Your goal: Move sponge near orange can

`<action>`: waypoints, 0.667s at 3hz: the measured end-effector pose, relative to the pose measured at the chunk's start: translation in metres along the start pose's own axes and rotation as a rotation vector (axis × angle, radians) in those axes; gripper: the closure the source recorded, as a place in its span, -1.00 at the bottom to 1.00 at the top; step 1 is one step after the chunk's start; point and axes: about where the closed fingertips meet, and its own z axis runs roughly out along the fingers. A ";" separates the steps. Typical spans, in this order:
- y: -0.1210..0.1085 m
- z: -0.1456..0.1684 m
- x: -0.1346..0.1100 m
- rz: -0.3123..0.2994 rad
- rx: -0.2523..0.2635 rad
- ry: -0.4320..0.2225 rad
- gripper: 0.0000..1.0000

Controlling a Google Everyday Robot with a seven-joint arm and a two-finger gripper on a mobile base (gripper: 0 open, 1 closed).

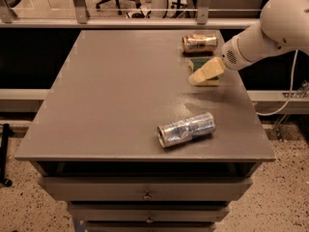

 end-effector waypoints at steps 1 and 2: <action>0.004 -0.023 -0.005 -0.001 -0.034 -0.047 -1.00; 0.007 -0.044 -0.010 -0.016 -0.072 -0.082 -1.00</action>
Offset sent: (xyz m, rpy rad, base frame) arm -0.0343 -0.0133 0.0639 0.1229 -0.0565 0.0994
